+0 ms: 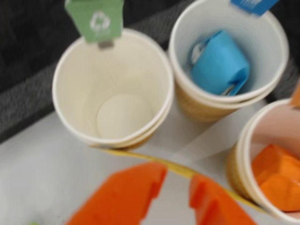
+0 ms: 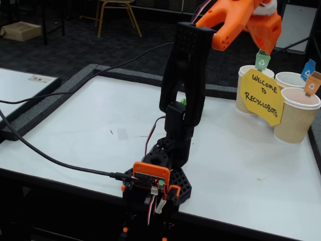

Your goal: Sort rubbish by color.

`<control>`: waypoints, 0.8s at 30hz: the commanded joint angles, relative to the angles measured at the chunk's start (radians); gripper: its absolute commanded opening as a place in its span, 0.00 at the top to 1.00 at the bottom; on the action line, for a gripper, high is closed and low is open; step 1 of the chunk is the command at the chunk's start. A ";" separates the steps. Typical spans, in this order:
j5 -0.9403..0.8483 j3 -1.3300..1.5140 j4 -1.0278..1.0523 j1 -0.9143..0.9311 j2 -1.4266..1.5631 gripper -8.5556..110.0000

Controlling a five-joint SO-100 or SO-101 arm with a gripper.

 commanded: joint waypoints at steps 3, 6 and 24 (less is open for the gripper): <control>0.009 0.006 0.000 0.048 0.311 0.93; 0.011 0.121 -0.005 0.055 0.414 0.93; 0.014 0.848 -0.104 0.015 1.060 0.93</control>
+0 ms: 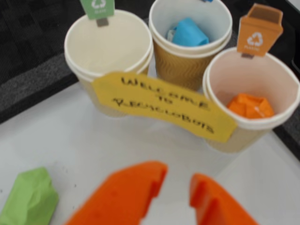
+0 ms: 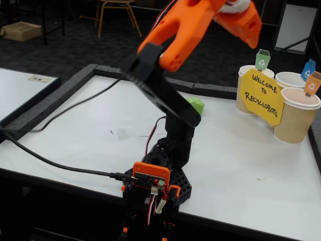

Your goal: Sort rubbish by color.

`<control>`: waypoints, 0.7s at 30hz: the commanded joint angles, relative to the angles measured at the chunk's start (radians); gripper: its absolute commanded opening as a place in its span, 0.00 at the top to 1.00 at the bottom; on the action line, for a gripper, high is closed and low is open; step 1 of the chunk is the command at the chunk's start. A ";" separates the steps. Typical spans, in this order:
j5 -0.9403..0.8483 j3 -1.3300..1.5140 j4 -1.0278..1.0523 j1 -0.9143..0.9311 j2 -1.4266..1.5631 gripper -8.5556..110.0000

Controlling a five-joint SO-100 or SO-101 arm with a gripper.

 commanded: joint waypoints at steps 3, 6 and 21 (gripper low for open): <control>0.006 0.135 -0.060 -0.021 0.232 0.93; 0.006 0.183 -0.072 -0.034 0.264 0.93; 0.014 0.399 -0.225 -0.247 0.261 0.93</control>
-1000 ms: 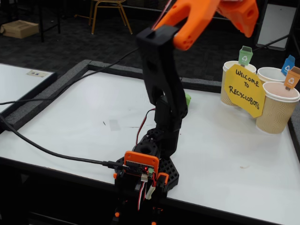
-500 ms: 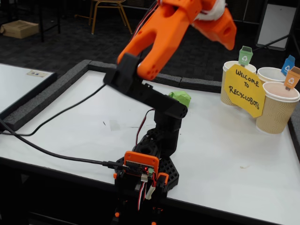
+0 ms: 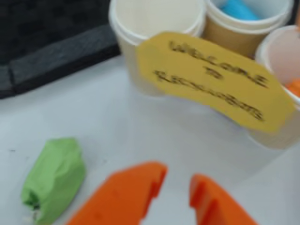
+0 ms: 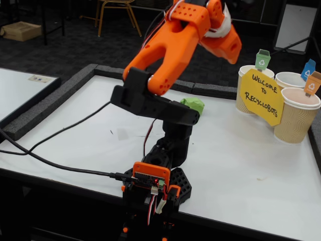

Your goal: Sort rubbish by color.

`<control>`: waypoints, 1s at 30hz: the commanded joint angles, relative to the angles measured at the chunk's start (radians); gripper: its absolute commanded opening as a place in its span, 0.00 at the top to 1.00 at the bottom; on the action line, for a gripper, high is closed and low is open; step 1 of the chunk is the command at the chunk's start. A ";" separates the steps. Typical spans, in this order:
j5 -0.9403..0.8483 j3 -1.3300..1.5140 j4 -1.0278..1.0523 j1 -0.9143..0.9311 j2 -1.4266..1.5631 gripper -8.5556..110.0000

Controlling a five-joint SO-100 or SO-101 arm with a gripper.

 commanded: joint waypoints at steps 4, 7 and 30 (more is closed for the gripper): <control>0.017 0.043 -0.061 -0.169 0.031 0.93; 0.017 0.084 -0.091 -0.215 0.031 0.93; 0.017 0.061 -0.396 -0.298 -0.453 0.93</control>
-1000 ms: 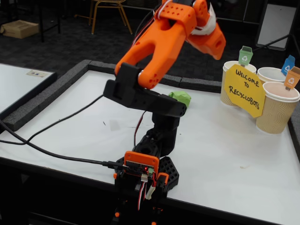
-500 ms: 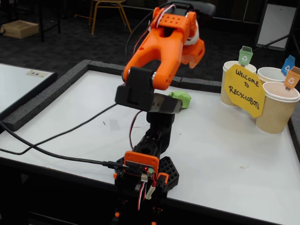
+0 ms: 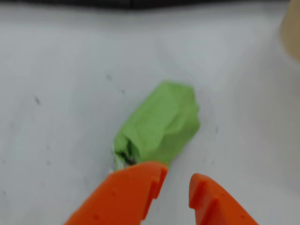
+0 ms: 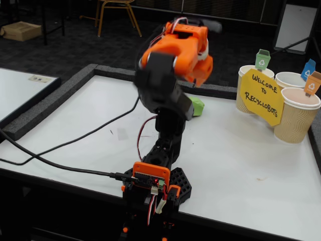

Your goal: Sort rubbish by color.

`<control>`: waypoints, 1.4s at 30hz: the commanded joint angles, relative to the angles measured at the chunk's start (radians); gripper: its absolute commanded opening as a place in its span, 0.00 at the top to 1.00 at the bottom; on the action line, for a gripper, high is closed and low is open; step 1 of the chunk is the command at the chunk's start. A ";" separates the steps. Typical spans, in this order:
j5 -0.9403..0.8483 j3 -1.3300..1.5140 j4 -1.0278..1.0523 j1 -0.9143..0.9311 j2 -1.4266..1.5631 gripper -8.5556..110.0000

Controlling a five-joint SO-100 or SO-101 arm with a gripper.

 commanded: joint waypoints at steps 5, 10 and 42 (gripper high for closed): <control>0.017 -0.367 -0.043 0.032 -0.360 0.93; 0.051 -0.532 -0.005 0.029 -0.518 0.93; 0.118 -0.600 0.141 0.071 -0.735 0.74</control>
